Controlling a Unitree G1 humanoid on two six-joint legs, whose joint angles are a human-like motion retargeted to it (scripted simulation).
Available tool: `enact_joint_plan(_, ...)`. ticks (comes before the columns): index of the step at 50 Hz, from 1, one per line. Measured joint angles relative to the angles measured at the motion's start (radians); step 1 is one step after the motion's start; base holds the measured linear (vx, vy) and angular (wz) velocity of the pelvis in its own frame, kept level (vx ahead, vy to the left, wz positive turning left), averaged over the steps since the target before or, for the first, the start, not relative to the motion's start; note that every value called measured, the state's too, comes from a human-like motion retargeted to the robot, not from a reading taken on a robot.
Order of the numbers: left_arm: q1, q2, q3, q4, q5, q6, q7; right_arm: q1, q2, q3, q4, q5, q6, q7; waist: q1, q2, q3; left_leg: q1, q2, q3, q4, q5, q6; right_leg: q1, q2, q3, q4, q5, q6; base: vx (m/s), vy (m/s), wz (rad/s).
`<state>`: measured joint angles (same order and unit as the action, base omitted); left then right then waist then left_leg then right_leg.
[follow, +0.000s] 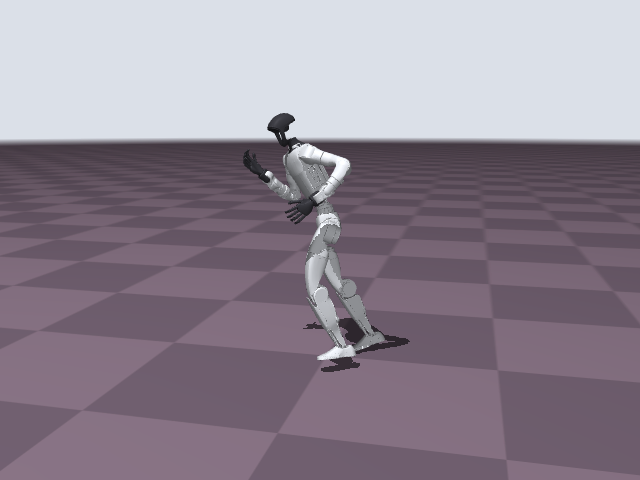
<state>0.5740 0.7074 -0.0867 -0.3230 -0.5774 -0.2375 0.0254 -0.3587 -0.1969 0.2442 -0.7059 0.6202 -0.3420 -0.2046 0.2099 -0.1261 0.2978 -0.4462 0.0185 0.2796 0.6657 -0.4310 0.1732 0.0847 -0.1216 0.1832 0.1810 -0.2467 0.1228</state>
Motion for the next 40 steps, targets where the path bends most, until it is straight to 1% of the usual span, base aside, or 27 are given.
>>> enact_joint_plan(3, -0.01, 0.031, 0.038, 0.009, -0.032, 0.014, -0.071, 0.017, -0.05, 0.066, -0.041, 0.067, 0.015, 0.067, 0.079, 0.005, -0.006, 0.102, 0.041, 0.067, -0.338, -0.029, -0.039, 0.075, 0.008, 0.033, -0.002, 0.084, 0.034, 0.86, 0.22, -1.65)
enact_joint_plan(5, -0.039, 0.005, 0.05, 0.029, -0.007, 0.02, -0.105, 0.047, -0.083, 0.115, -0.036, 0.127, 0.037, 0.152, 0.086, 0.028, 0.008, 0.163, 0.052, 0.017, -0.419, 0.012, -0.06, 0.124, 0.024, 0.044, 0.062, 0.095, 0.028, 0.84, 0.29, -1.31)
enact_joint_plan(7, -0.123, -0.04, 0.022, 0.07, 0.061, 0.023, -0.109, 0.109, -0.11, 0.153, -0.002, 0.161, 0.067, 0.23, 0.041, 0.05, 0.031, 0.189, 0.062, -0.043, -0.32, -0.006, -0.041, 0.105, 0.046, 0.017, 0.278, 0.079, 0.004, 0.8, 0.32, -0.44)
enact_joint_plan(8, -0.189, -0.06, -0.01, 0.098, 0.103, 0.018, -0.092, 0.155, -0.123, 0.164, 0.027, 0.159, 0.078, 0.253, 0.012, 0.052, 0.042, 0.191, 0.066, -0.052, -0.241, -0.057, -0.025, 0.063, 0.052, -0.004, 0.436, 0.073, -0.003, 0.75, 0.31, 0.01)
enact_joint_plan(10, -0.374, -0.089, -0.1, 0.15, 0.212, 0.007, -0.022, 0.27, -0.15, 0.172, 0.116, 0.087, 0.084, 0.241, -0.035, 0.046, 0.064, 0.185, 0.068, -0.052, -0.098, -0.167, -0.008, -0.058, 0.047, -0.044, 0.752, 0.065, -0.018, 0.7, 0.26, 0.16)
enact_joint_plan(12, -0.616, -0.116, -0.187, 0.164, 0.354, 0.004, 0.06, 0.407, -0.182, 0.131, 0.208, -0.071, 0.081, 0.194, -0.07, 0.042, 0.08, 0.193, 0.066, -0.045, -0.034, -0.231, -0.024, -0.188, 0.019, -0.095, 0.973, -0.007, -0.062, 0.68, 0.19, 0.22)
enact_joint_plan(13, -0.746, -0.137, -0.216, 0.155, 0.423, 0.007, 0.086, 0.481, -0.2, 0.091, 0.23, -0.138, 0.081, 0.193, -0.093, 0.047, 0.085, 0.206, 0.064, -0.046, -0.032, -0.245, -0.039, -0.244, 0.0, -0.131, 1.038, -0.064, -0.091, 0.69, 0.16, 0.39)
enact_joint_plan(14, -0.864, -0.163, -0.23, 0.137, 0.476, 0.01, 0.105, 0.555, -0.22, 0.052, 0.231, -0.155, 0.082, 0.215, -0.127, 0.057, 0.087, 0.226, 0.066, -0.051, -0.047, -0.249, -0.057, -0.29, -0.016, -0.175, 1.065, -0.117, -0.117, 0.71, 0.13, 0.53)
enact_joint_plan(15, -0.978, -0.192, -0.234, 0.115, 0.52, 0.014, 0.12, 0.628, -0.24, 0.013, 0.221, -0.148, 0.083, 0.248, -0.166, 0.071, 0.087, 0.25, 0.068, -0.059, -0.072, -0.247, -0.076, -0.331, -0.031, -0.224, 1.075, -0.167, -0.14, 0.73, 0.1, 0.71)
enact_joint_plan(16, -1.091, -0.234, -0.233, 0.098, 0.545, 0.025, 0.148, 0.693, -0.271, -0.028, 0.189, -0.076, 0.09, 0.289, -0.217, 0.096, 0.085, 0.275, 0.075, -0.07, -0.115, -0.227, -0.096, -0.36, -0.04, -0.28, 1.036, -0.198, -0.148, 0.75, 0.05, 0.8)
enact_joint_plan(18, -1.264, -0.292, -0.229, 0.052, 0.565, 0.035, 0.218, 0.797, -0.333, -0.077, 0.139, 0.047, 0.096, 0.334, -0.32, 0.14, 0.07, 0.327, 0.093, -0.086, -0.206, -0.168, -0.137, -0.409, -0.039, -0.375, 0.901, -0.232, -0.145, 0.79, -0.03, 0.69)
enact_joint_plan(20, -1.382, -0.326, -0.232, 0.005, 0.526, 0.031, 0.3, 0.863, -0.4, -0.118, 0.107, 0.114, 0.098, 0.334, -0.416, 0.175, 0.048, 0.375, 0.108, -0.095, -0.295, -0.082, -0.169, -0.439, -0.019, -0.434, 0.67, -0.215, -0.114, 0.83, -0.13, 0.36)
enact_joint_plan(23, -1.47, -0.358, -0.257, -0.063, 0.41, 0.01, 0.366, 0.894, -0.446, -0.198, 0.111, 0.117, 0.137, 0.302, -0.504, 0.191, 0.031, 0.447, 0.095, -0.103, -0.382, 0.057, -0.199, -0.426, -0.019, -0.501, 0.211, -0.144, -0.062, 0.88, -0.23, -0.01)
enact_joint_plan(25, -1.472, -0.375, -0.269, -0.104, 0.385, 0.007, 0.358, 0.875, -0.429, -0.22, 0.144, 0.076, 0.168, 0.281, -0.527, 0.182, 0.036, 0.503, 0.075, -0.11, -0.404, 0.131, -0.197, -0.398, -0.032, -0.546, -0.008, -0.077, -0.037, 0.93, -0.29, -0.36)
enact_joint_plan(27, -1.406, -0.389, -0.274, -0.132, 0.395, 0.004, 0.291, 0.814, -0.389, -0.187, 0.203, 0.004, 0.171, 0.262, -0.513, 0.169, 0.052, 0.532, 0.062, -0.117, -0.34, 0.175, -0.156, -0.367, -0.034, -0.526, -0.045, -0.034, -0.044, 0.93, -0.3, -0.77)
enact_joint_plan(28, -1.352, -0.392, -0.272, -0.134, 0.401, 0.001, 0.239, 0.769, -0.368, -0.154, 0.248, -0.035, 0.16, 0.248, -0.496, 0.166, 0.063, 0.523, 0.062, -0.12, -0.255, 0.185, -0.127, -0.349, -0.032, -0.5, -0.018, -0.055, -0.06, 0.92, -0.28, -1.01)
enact_joint_plan(30, -1.215, -0.392, -0.27, -0.097, 0.437, 0.006, 0.158, 0.668, -0.324, -0.07, 0.353, -0.088, 0.131, 0.207, -0.448, 0.173, 0.081, 0.455, 0.074, -0.13, -0.007, 0.189, -0.08, -0.326, -0.021, -0.45, 0.069, -0.143, -0.098, 0.92, -0.24, -1.12)
enact_joint_plan(32, -1.045, -0.382, -0.268, -0.002, 0.546, 0.029, 0.169, 0.533, -0.273, 0.019, 0.461, -0.104, 0.093, 0.132, -0.381, 0.194, 0.1, 0.355, 0.08, -0.148, 0.254, 0.147, -0.058, -0.321, -0.006, -0.41, 0.172, -0.235, -0.133, 0.92, -0.17, -1.23)
enact_joint_plan(33, -0.952, -0.372, -0.264, 0.052, 0.614, 0.046, 0.199, 0.456, -0.246, 0.053, 0.497, -0.11, 0.07, 0.087, -0.342, 0.2, 0.109, 0.304, 0.076, -0.155, 0.364, 0.11, -0.049, -0.319, 0.0, -0.39, 0.221, -0.275, -0.143, 0.94, -0.13, -1.32)
enact_joint_plan(35, -0.746, -0.33, -0.238, 0.131, 0.705, 0.068, 0.251, 0.291, -0.186, 0.082, 0.493, -0.137, 0.031, 0.008, -0.255, 0.195, 0.124, 0.206, 0.065, -0.145, 0.524, 0.042, -0.026, -0.303, 0.005, -0.348, 0.285, -0.332, -0.142, 0.97, -0.11, -1.39)
enact_joint_plan(37, -0.518, -0.259, -0.188, 0.133, 0.675, 0.053, 0.255, 0.128, -0.121, 0.057, 0.406, -0.156, 0.017, -0.02, -0.154, 0.166, 0.125, 0.119, 0.058, -0.104, 0.577, -0.002, 0.002, -0.252, 0.003, -0.303, 0.268, -0.338, -0.117, 1.02, -0.1, -1.43)
enact_joint_plan(38, -0.404, -0.207, -0.152, 0.108, 0.632, 0.036, 0.245, 0.041, -0.081, 0.04, 0.361, -0.16, 0.018, -0.029, -0.097, 0.142, 0.12, 0.076, 0.058, -0.076, 0.57, -0.019, 0.015, -0.223, 0.001, -0.277, 0.239, -0.321, -0.104, 1.05, -0.07, -1.44)
enact_joint_plan(40, -0.2, -0.101, -0.082, 0.052, 0.539, 0.004, 0.215, -0.103, -0.022, 0.014, 0.284, -0.168, 0.009, -0.059, 0.02, 0.093, 0.105, 0.007, 0.051, -0.019, 0.48, -0.029, 0.03, -0.16, -0.016, -0.229, 0.165, -0.253, -0.077, 1.08, -0.01, -1.35)
